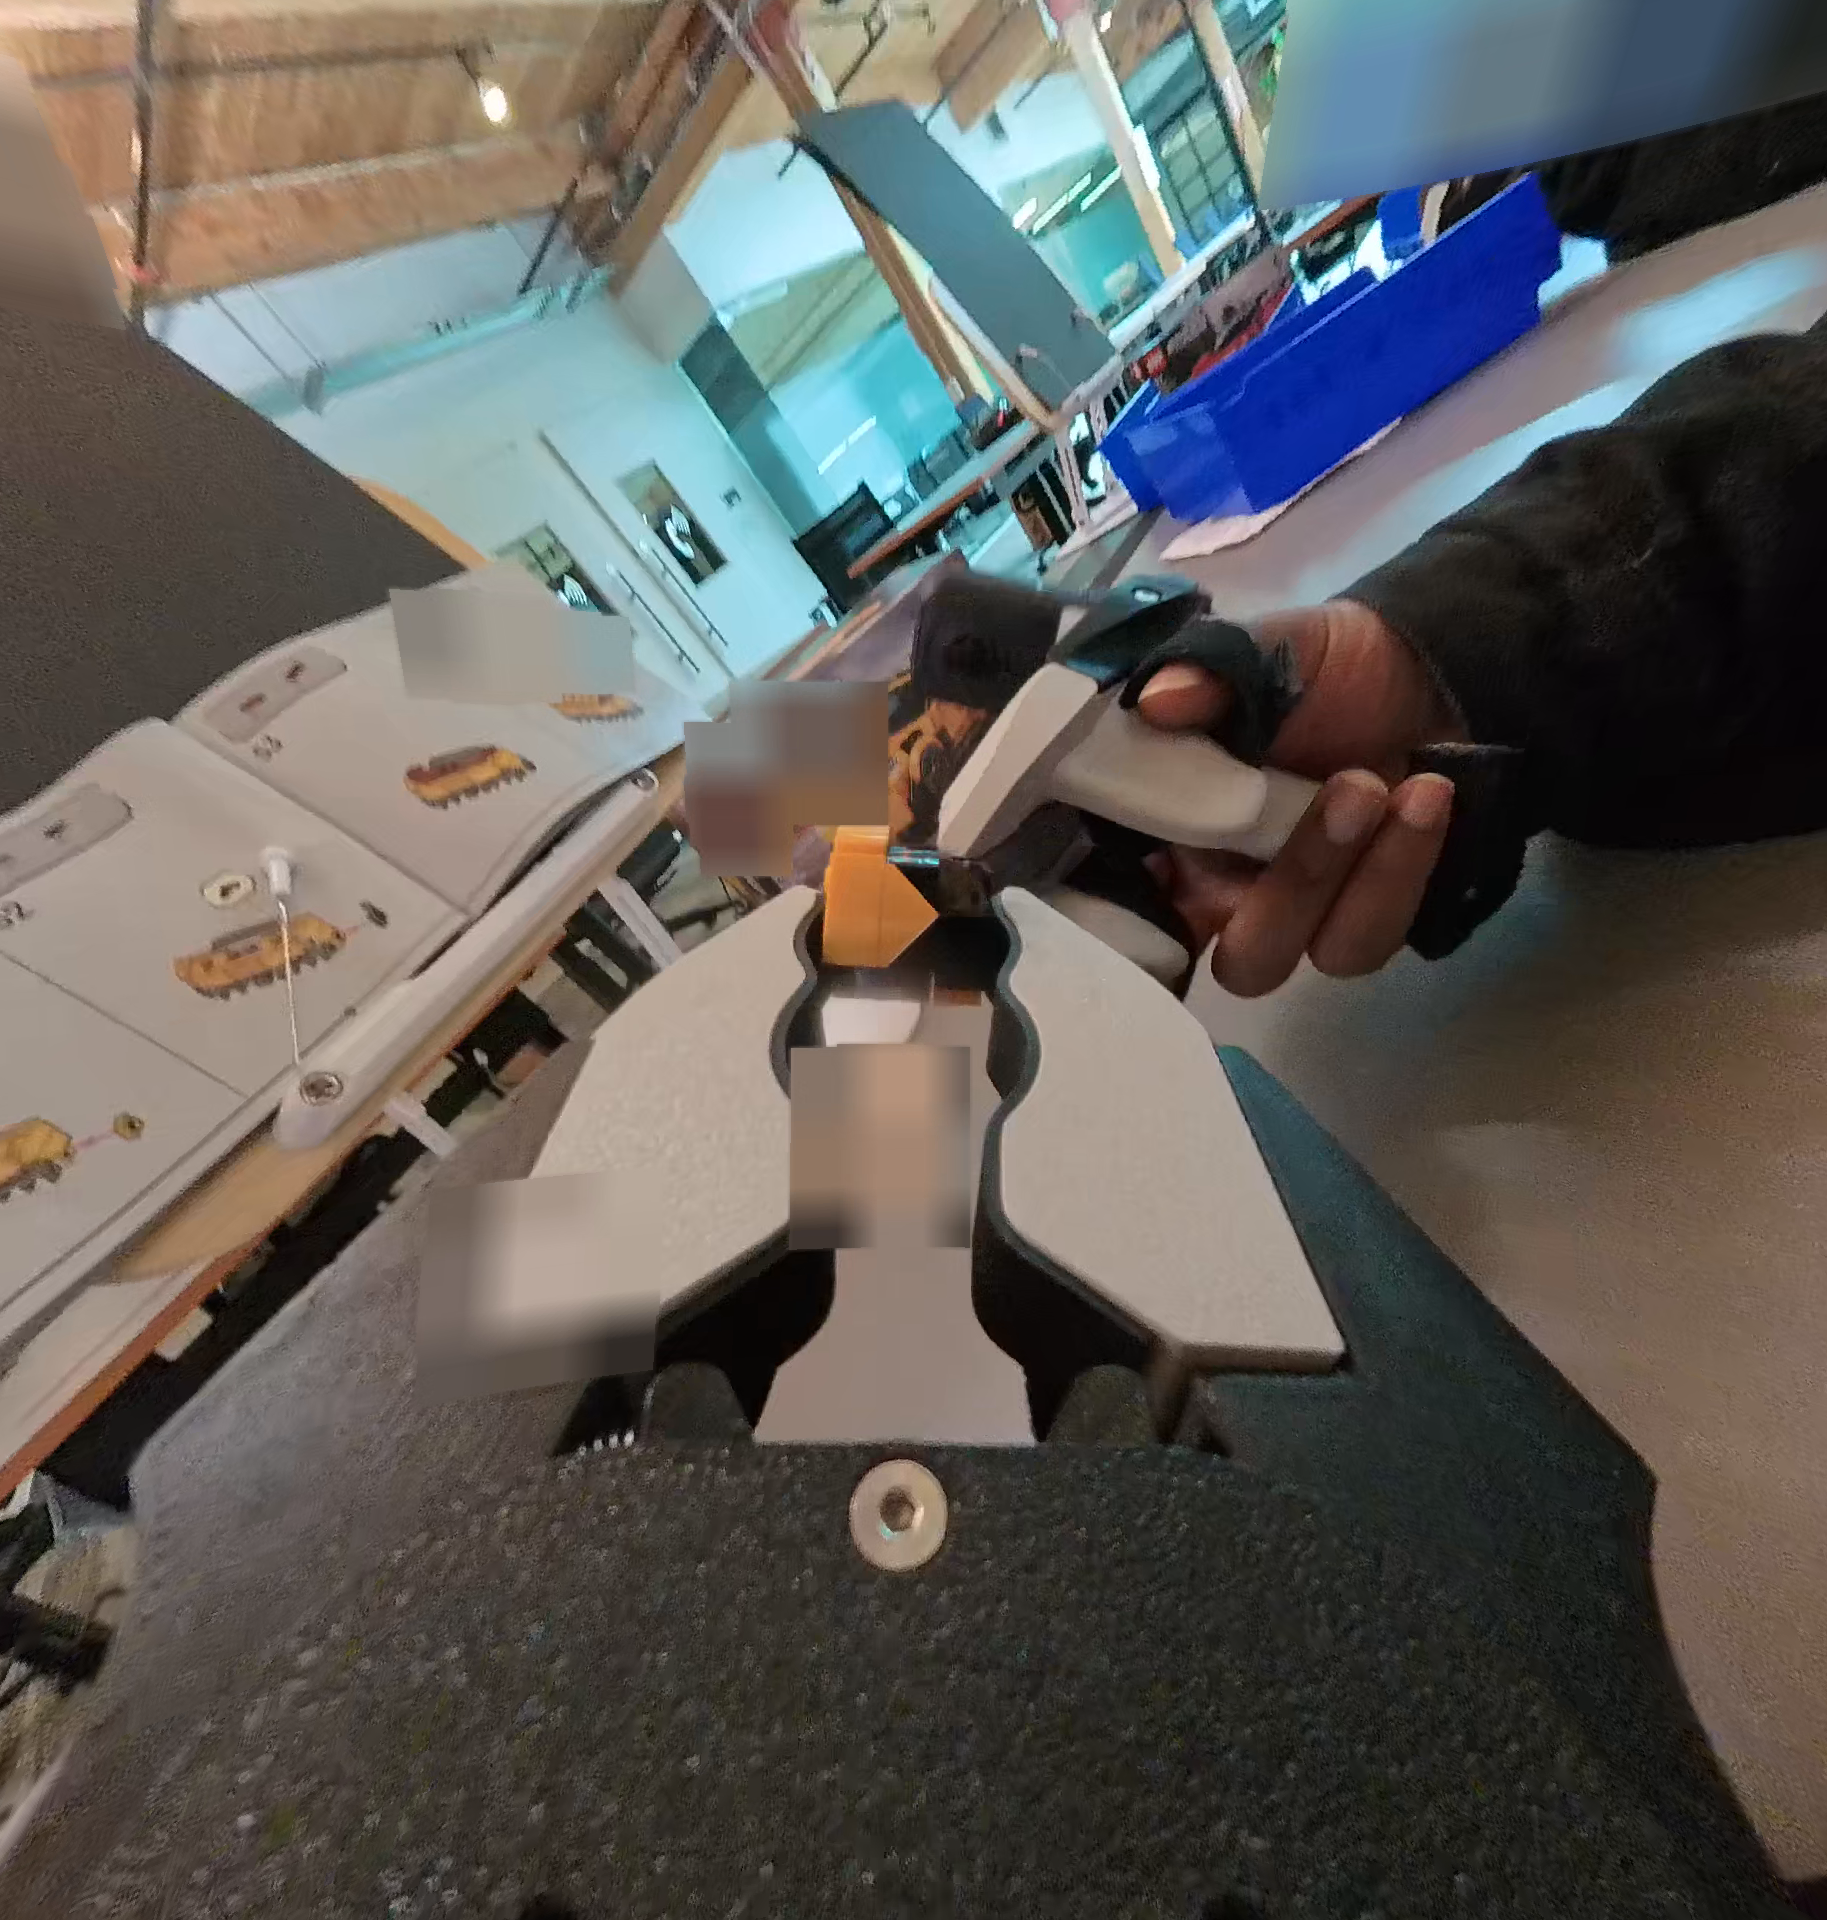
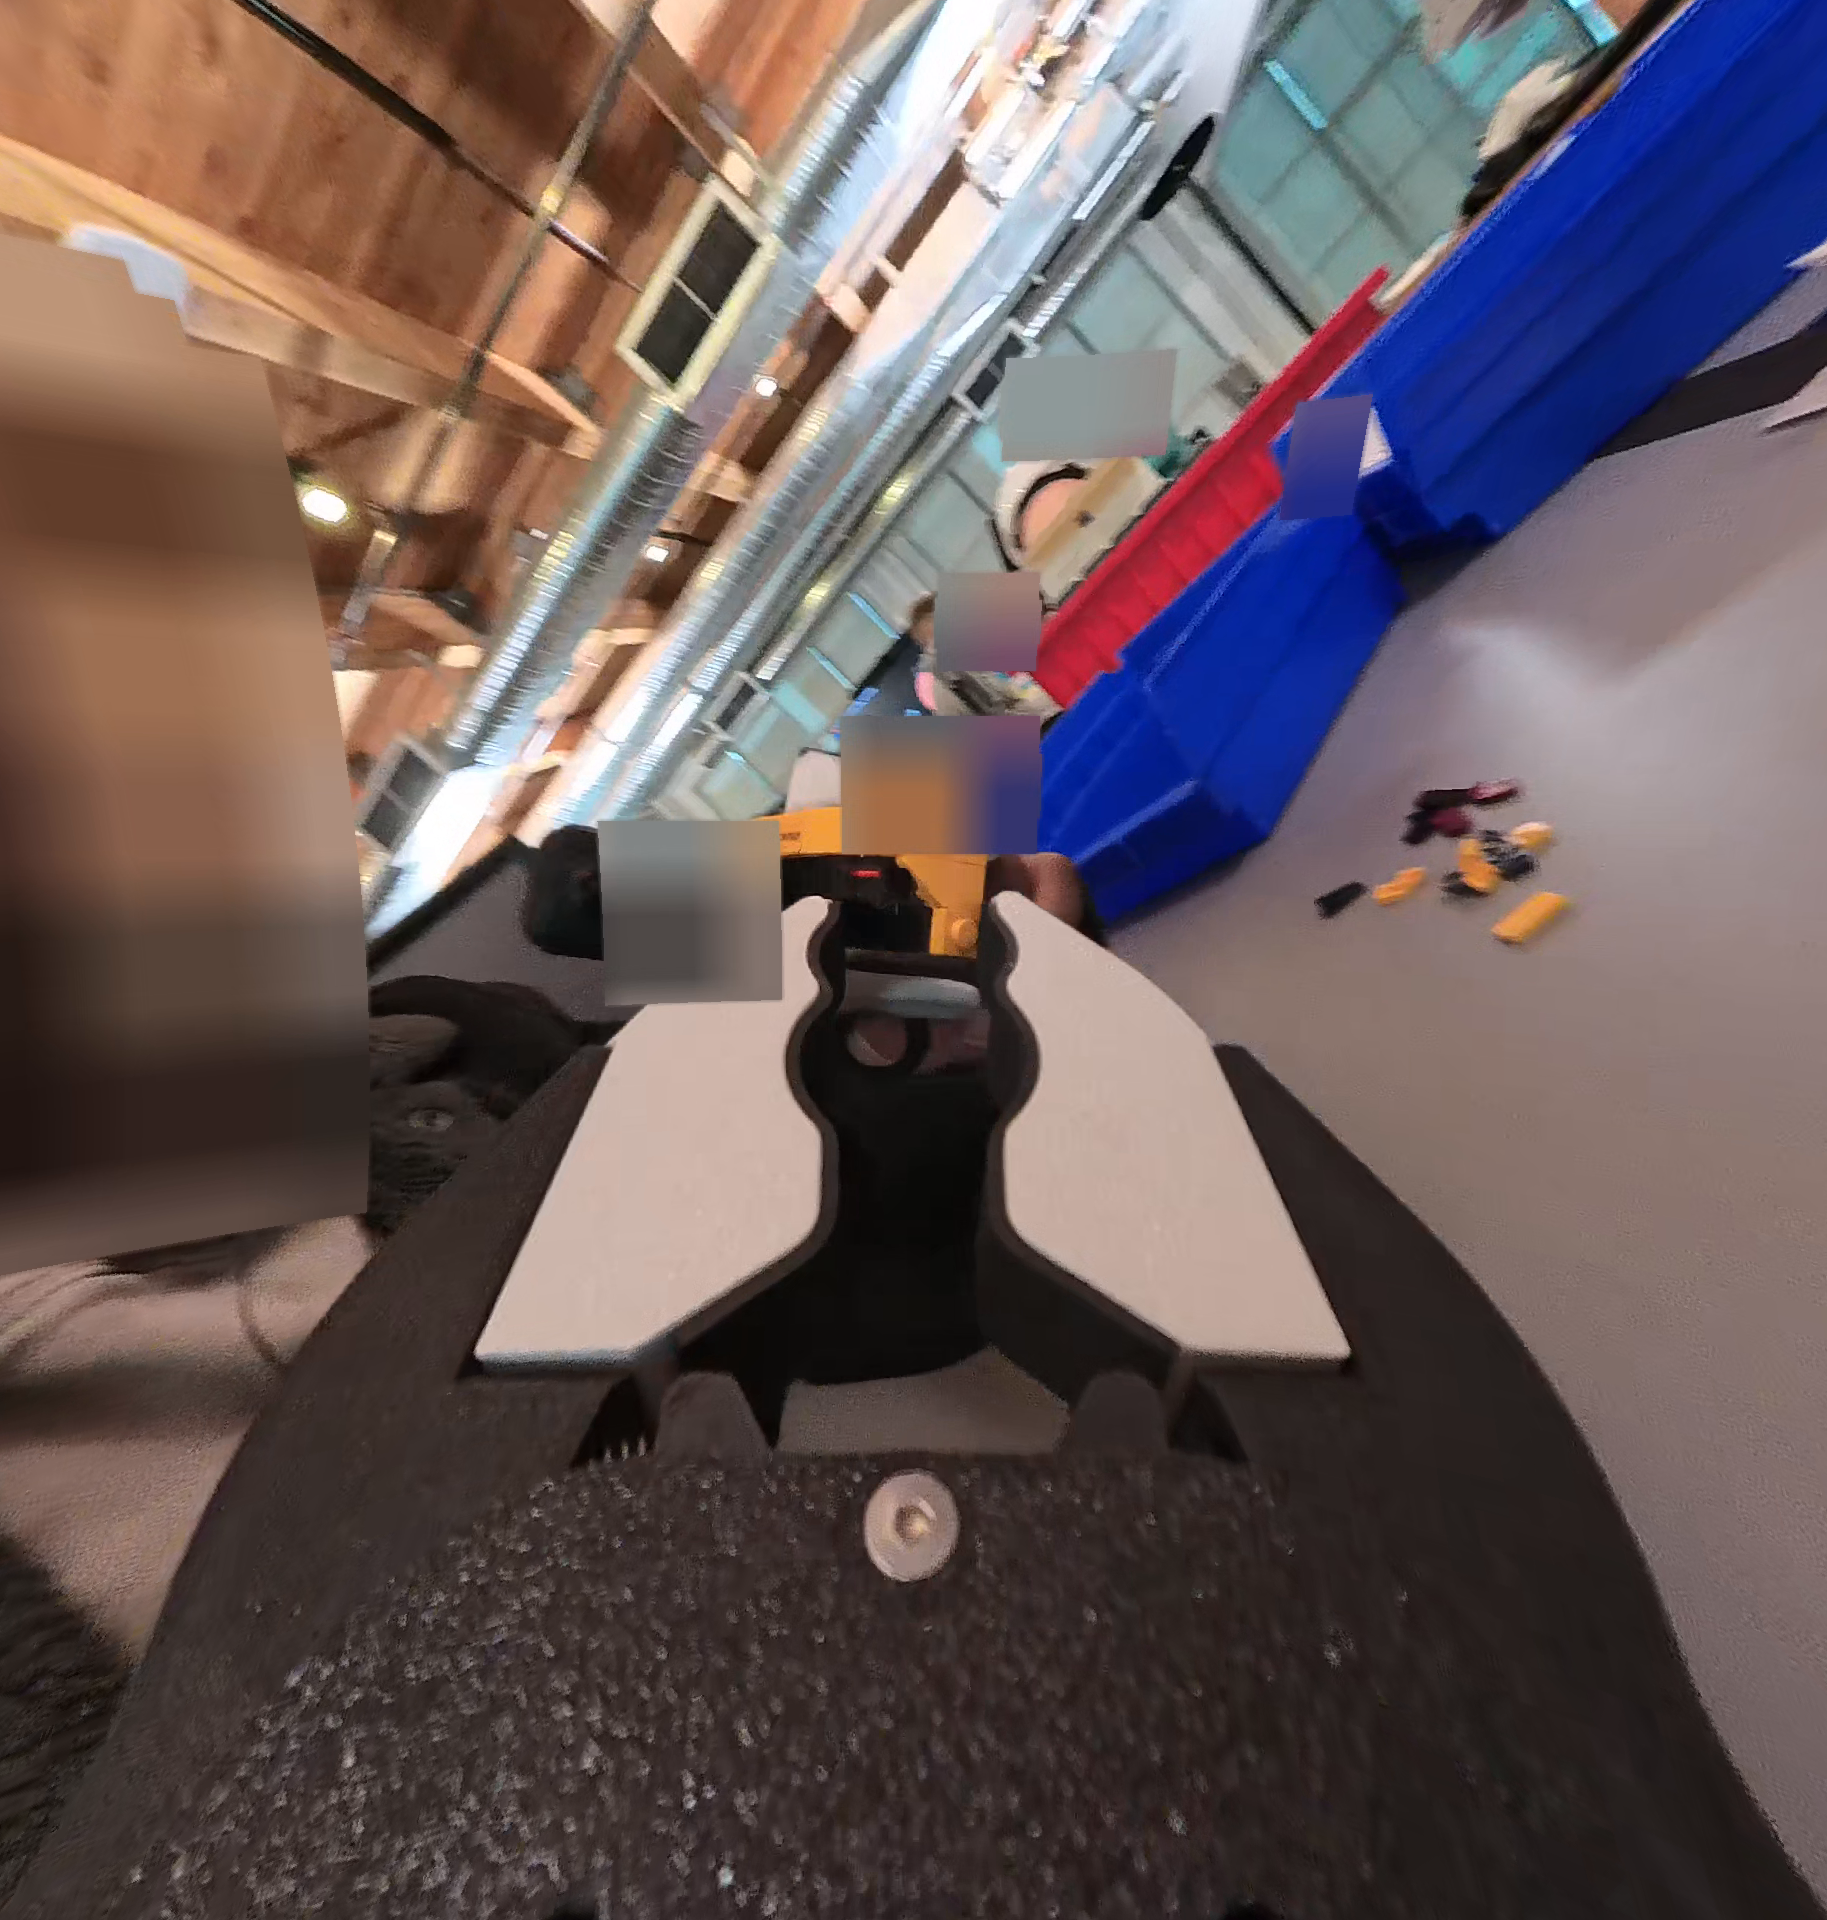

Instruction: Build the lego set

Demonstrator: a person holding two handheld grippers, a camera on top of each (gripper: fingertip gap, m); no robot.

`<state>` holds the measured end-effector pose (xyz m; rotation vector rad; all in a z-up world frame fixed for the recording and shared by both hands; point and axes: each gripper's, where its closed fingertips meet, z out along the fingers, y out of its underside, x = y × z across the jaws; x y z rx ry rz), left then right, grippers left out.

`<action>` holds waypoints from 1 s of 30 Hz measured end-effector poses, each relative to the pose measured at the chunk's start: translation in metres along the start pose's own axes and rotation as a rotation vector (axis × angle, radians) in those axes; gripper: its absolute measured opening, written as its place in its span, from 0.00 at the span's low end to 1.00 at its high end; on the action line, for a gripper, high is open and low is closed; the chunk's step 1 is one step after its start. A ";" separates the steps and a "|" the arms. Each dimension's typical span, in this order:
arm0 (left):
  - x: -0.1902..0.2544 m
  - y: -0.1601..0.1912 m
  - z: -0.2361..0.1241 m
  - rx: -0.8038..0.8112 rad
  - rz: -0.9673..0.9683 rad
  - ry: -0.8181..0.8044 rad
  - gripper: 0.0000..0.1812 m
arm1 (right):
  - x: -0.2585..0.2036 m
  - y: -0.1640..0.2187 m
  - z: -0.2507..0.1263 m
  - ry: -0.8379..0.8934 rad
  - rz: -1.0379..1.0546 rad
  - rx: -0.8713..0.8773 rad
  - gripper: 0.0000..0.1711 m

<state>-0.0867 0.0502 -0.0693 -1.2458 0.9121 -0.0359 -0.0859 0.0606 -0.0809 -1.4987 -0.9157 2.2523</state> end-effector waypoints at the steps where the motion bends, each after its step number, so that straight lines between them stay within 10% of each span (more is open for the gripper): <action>1: 0.000 0.003 0.001 -0.018 -0.005 -0.001 0.15 | 0.003 -0.001 -0.001 0.037 -0.034 -0.006 0.15; 15: 0.000 0.057 0.008 -0.327 -0.079 0.007 0.15 | 0.018 0.014 -0.001 0.393 -0.657 -0.251 0.18; 30: 0.001 0.062 0.008 -0.301 -0.205 0.046 0.15 | 0.035 0.012 -0.012 0.517 -0.762 -0.317 0.19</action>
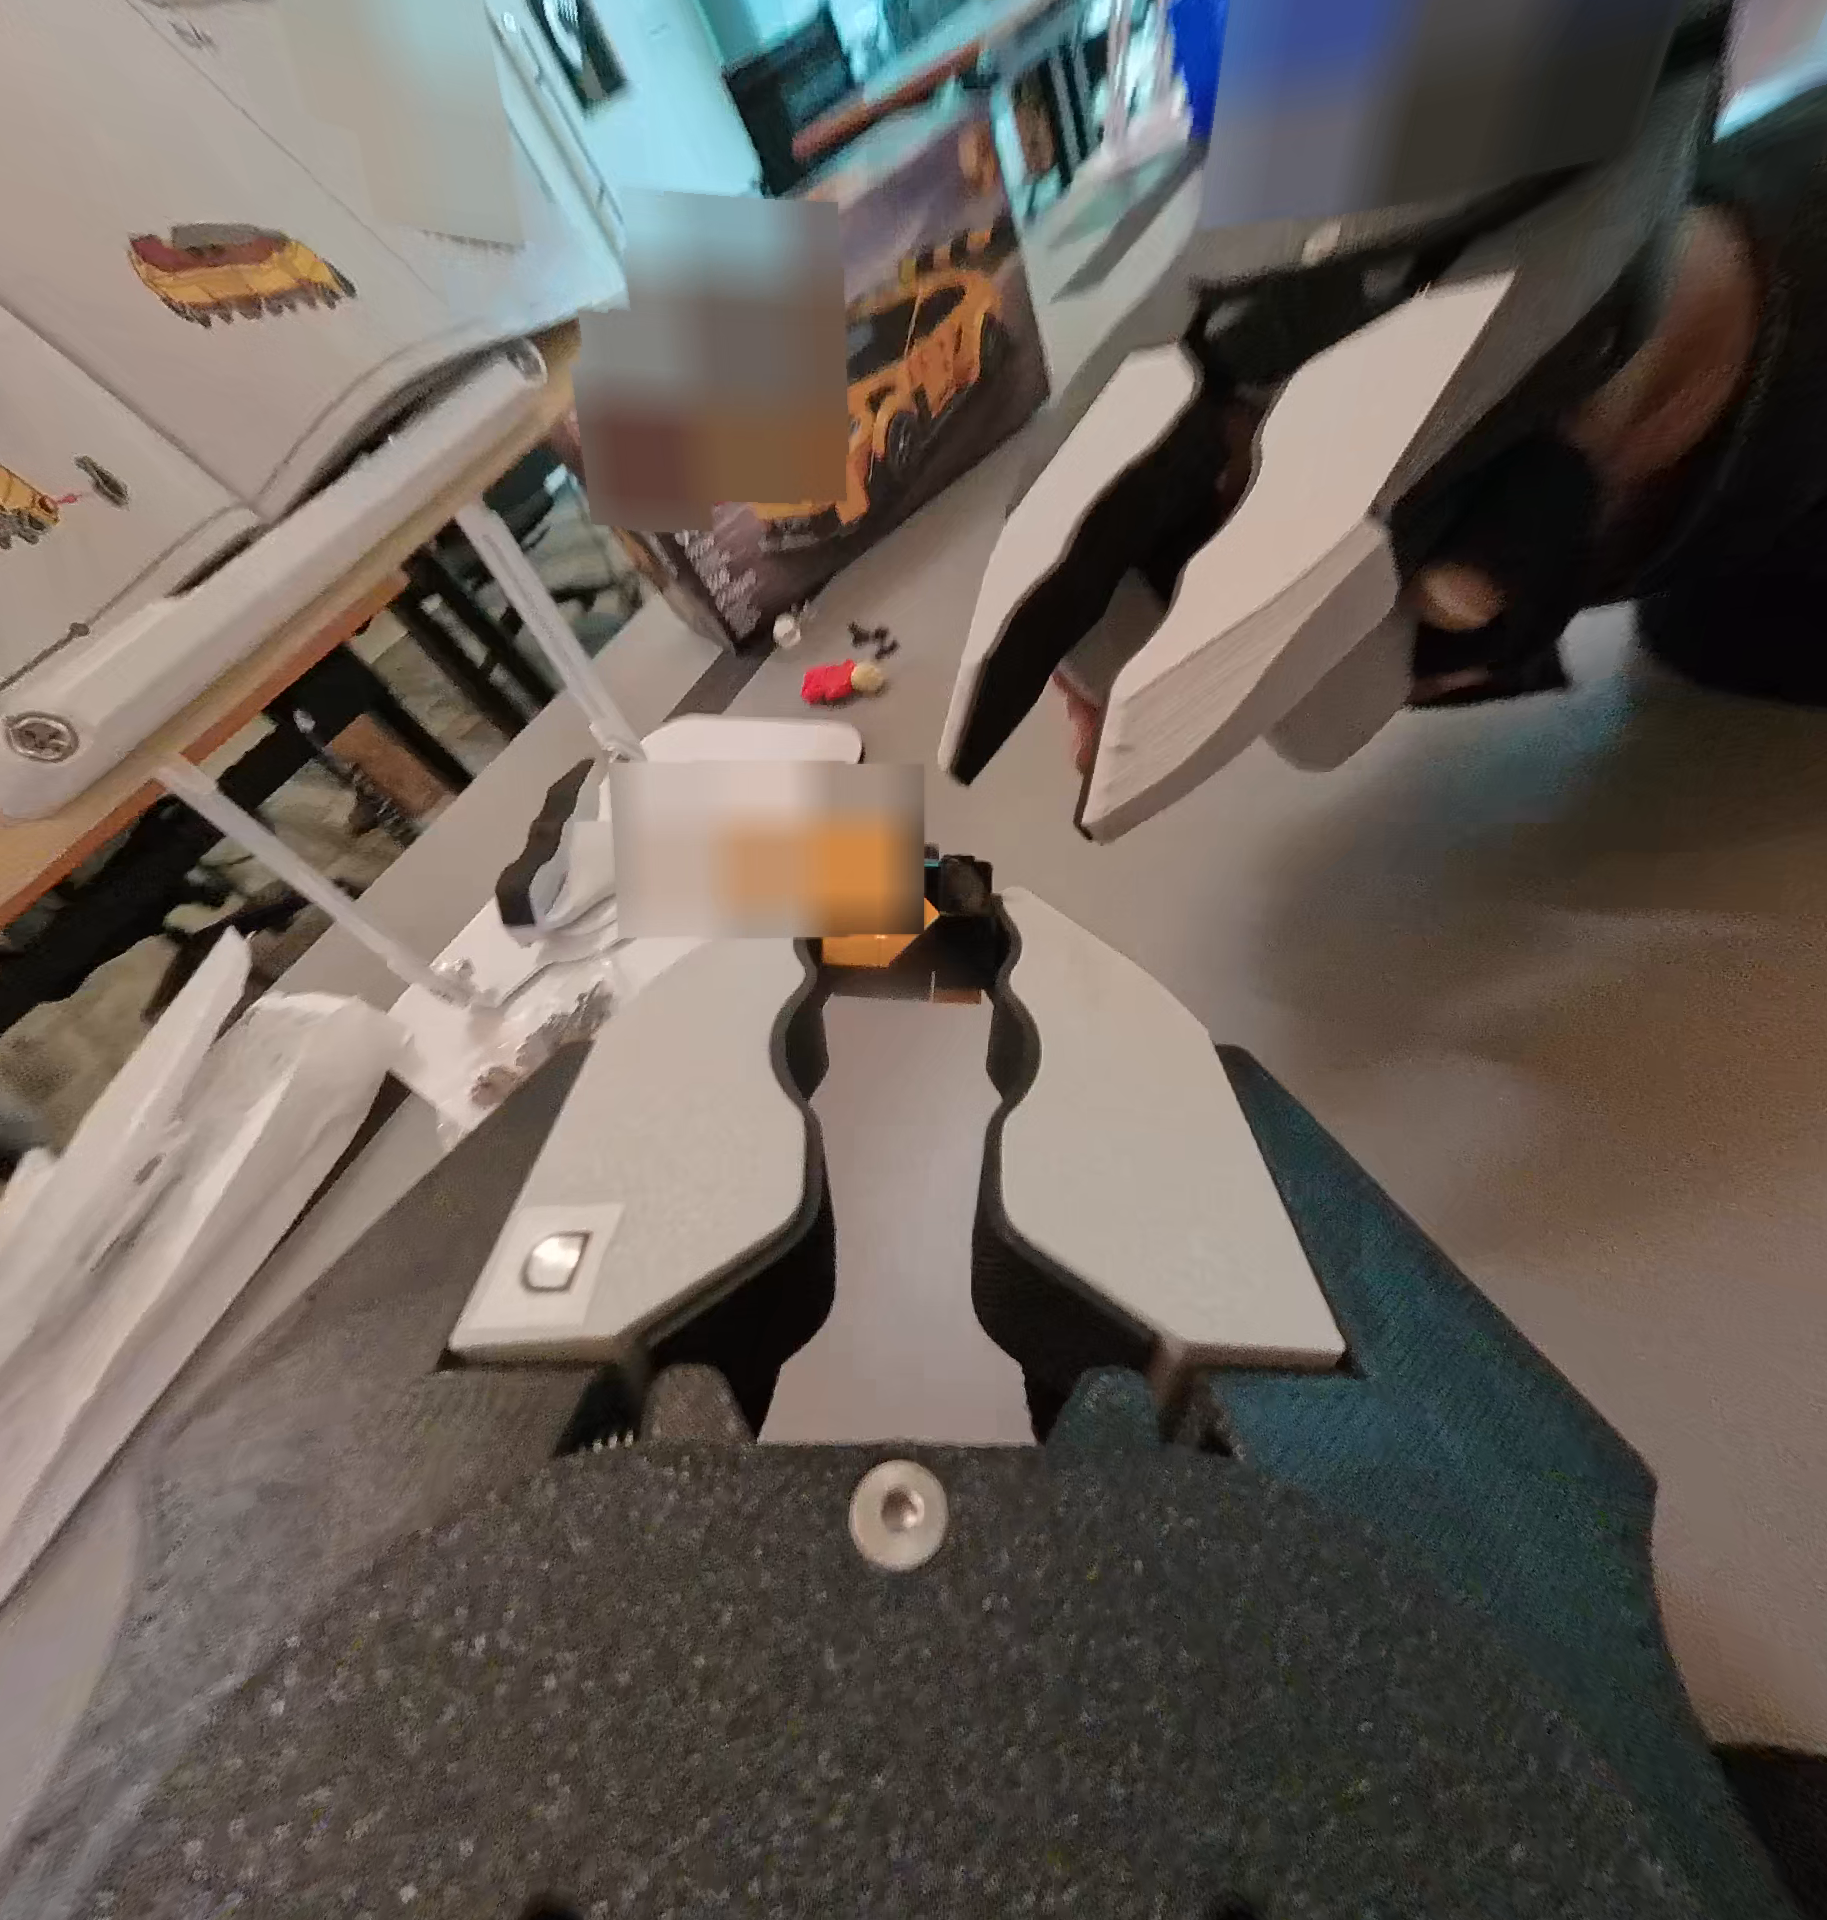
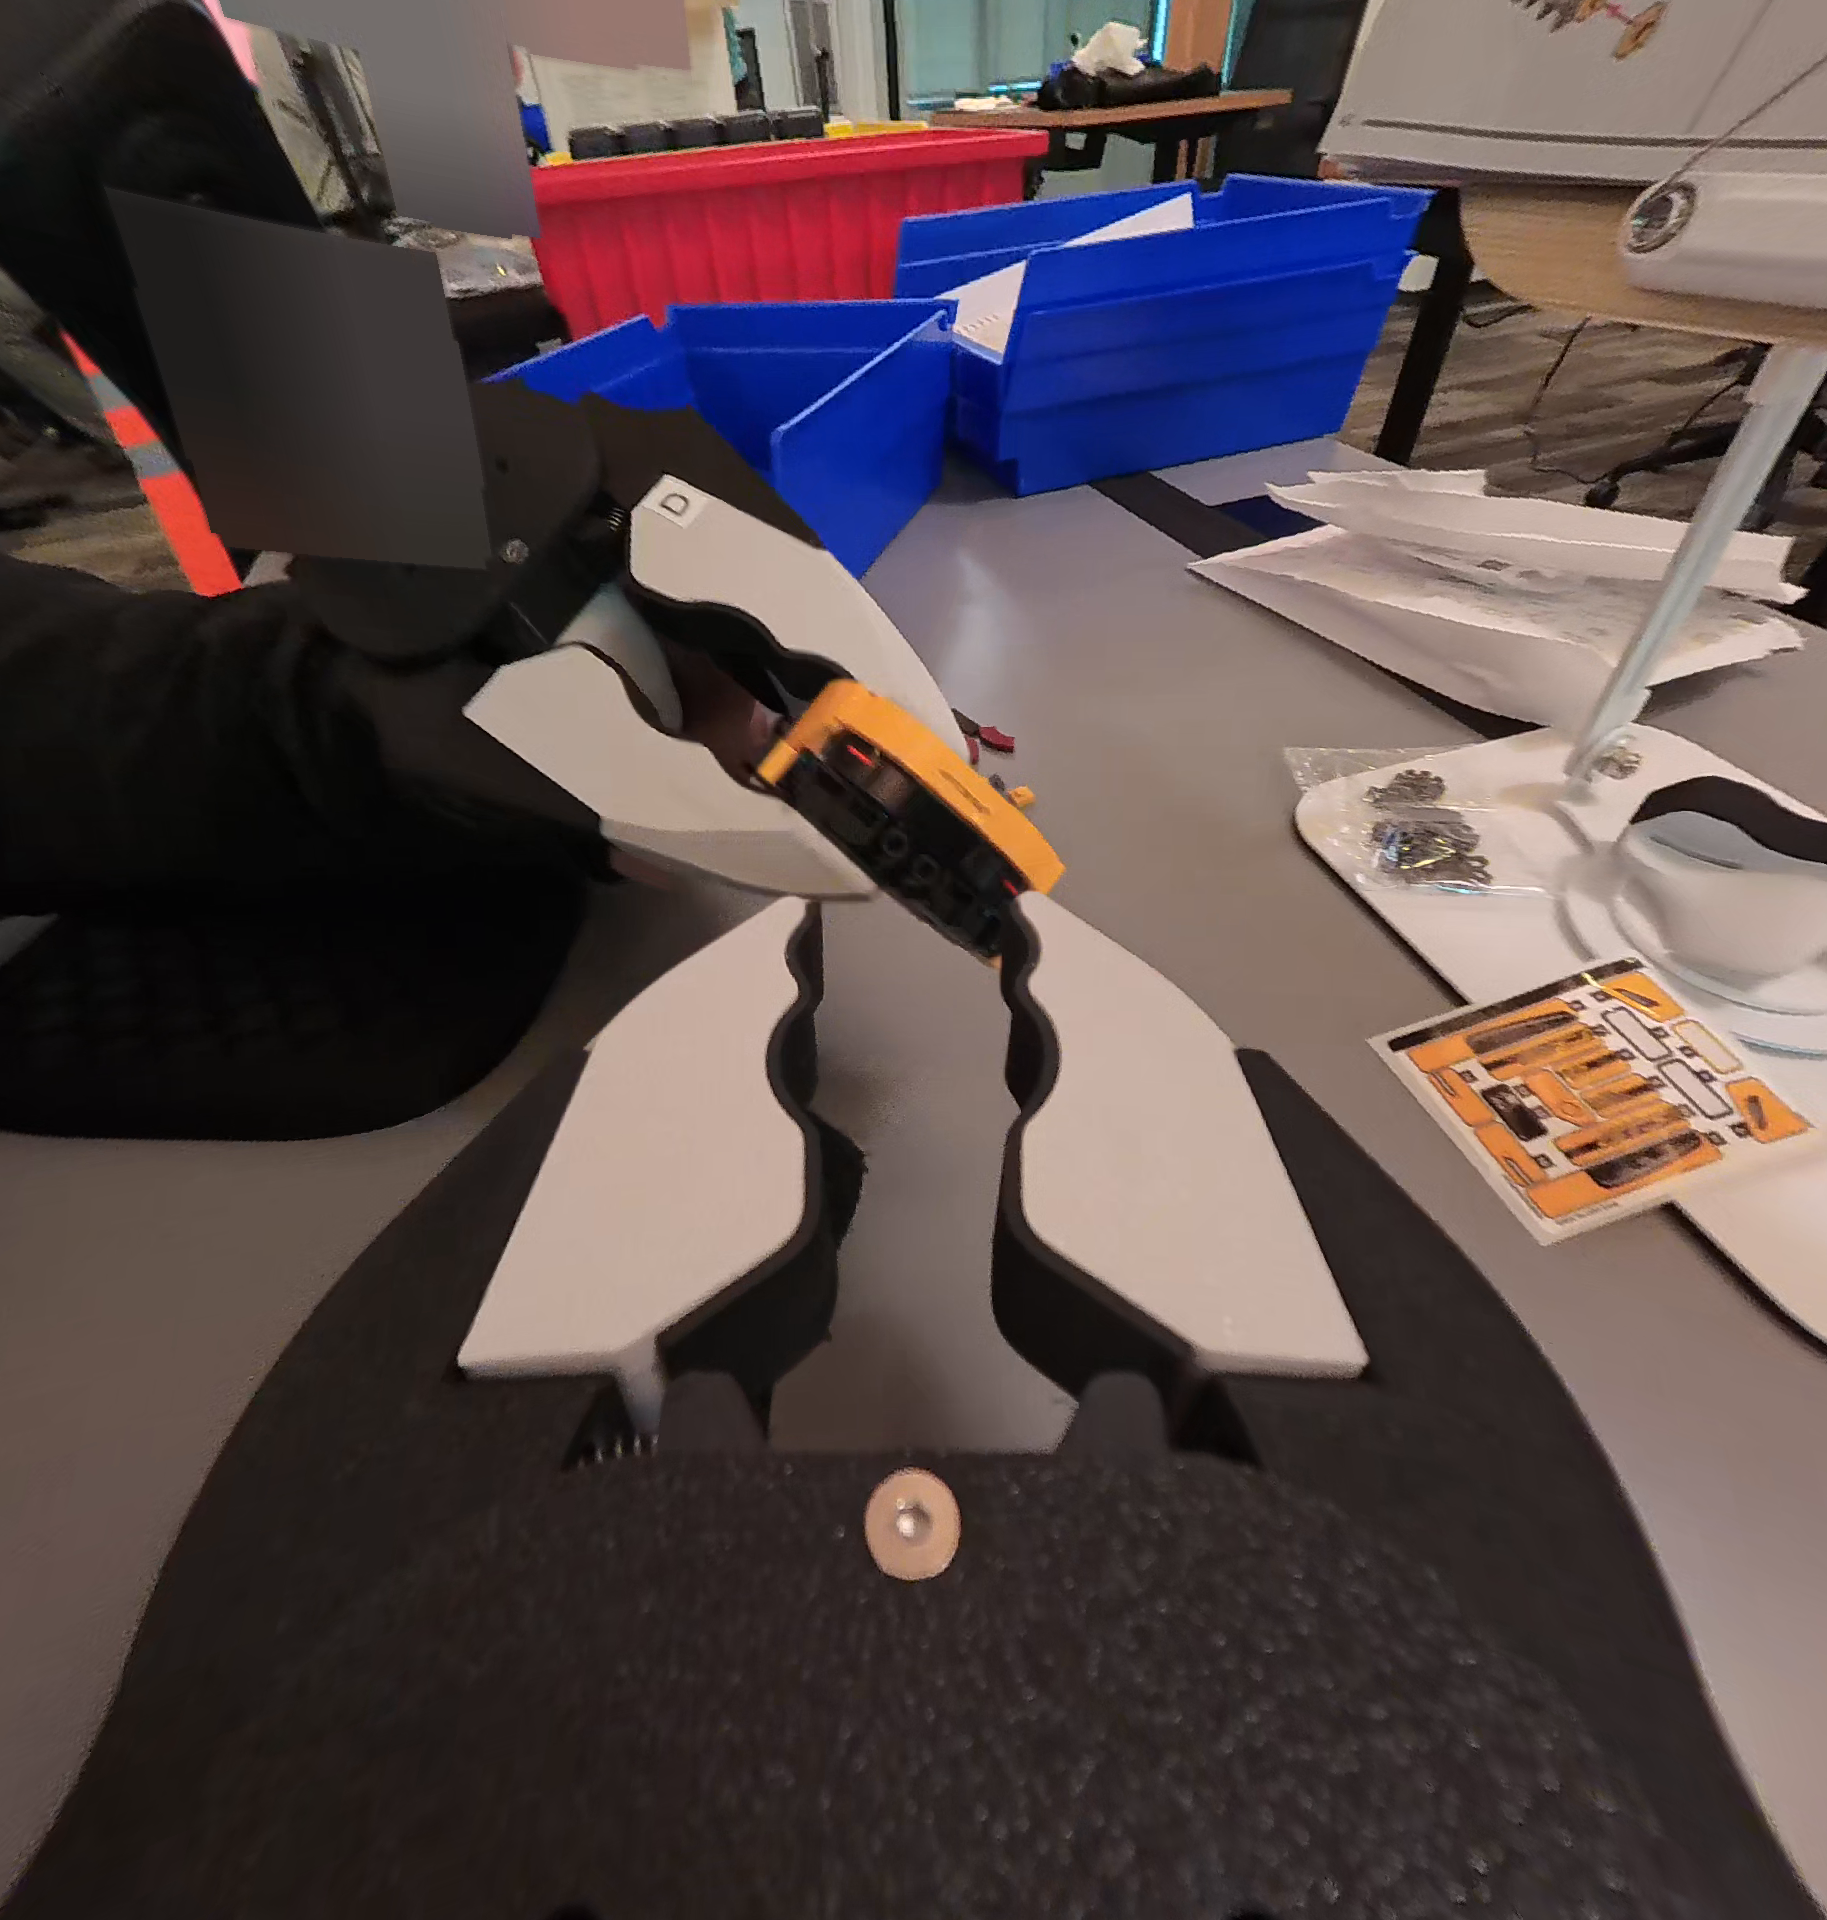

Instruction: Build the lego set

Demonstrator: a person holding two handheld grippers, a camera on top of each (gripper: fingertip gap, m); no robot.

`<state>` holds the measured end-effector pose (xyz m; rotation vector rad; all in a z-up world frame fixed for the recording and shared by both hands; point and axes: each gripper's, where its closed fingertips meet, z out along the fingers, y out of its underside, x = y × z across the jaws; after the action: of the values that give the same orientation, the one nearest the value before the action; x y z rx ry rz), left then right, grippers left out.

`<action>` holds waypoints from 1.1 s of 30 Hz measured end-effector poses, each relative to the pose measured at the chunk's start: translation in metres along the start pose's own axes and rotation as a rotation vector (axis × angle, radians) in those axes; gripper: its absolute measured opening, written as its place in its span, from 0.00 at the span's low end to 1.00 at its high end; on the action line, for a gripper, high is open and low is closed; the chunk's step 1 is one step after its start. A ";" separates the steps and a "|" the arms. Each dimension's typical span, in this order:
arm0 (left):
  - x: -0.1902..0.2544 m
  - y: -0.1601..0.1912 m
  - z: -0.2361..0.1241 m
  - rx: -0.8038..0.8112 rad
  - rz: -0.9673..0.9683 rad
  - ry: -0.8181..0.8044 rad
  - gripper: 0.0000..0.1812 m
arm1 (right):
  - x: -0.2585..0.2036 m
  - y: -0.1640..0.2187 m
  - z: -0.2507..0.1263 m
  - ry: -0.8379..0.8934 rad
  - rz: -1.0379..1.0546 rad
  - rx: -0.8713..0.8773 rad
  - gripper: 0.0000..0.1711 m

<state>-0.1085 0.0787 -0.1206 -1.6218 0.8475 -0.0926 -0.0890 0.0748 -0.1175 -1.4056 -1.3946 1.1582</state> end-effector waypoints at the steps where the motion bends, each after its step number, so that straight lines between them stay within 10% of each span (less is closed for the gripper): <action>1: -0.001 -0.006 -0.002 0.057 -0.032 0.015 0.15 | 0.002 0.000 -0.001 0.007 -0.001 0.002 0.19; 14: 0.020 -0.070 -0.050 0.663 -0.382 0.457 0.15 | -0.049 -0.041 -0.010 -0.171 -0.103 0.227 0.22; 33: 0.031 -0.064 -0.050 0.633 -0.372 0.544 0.15 | -0.055 -0.045 -0.018 -0.073 -0.363 0.167 0.16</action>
<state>-0.0815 0.0197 -0.0635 -1.1315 0.7946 -1.0011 -0.0800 0.0228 -0.0667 -0.9533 -1.4919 1.0655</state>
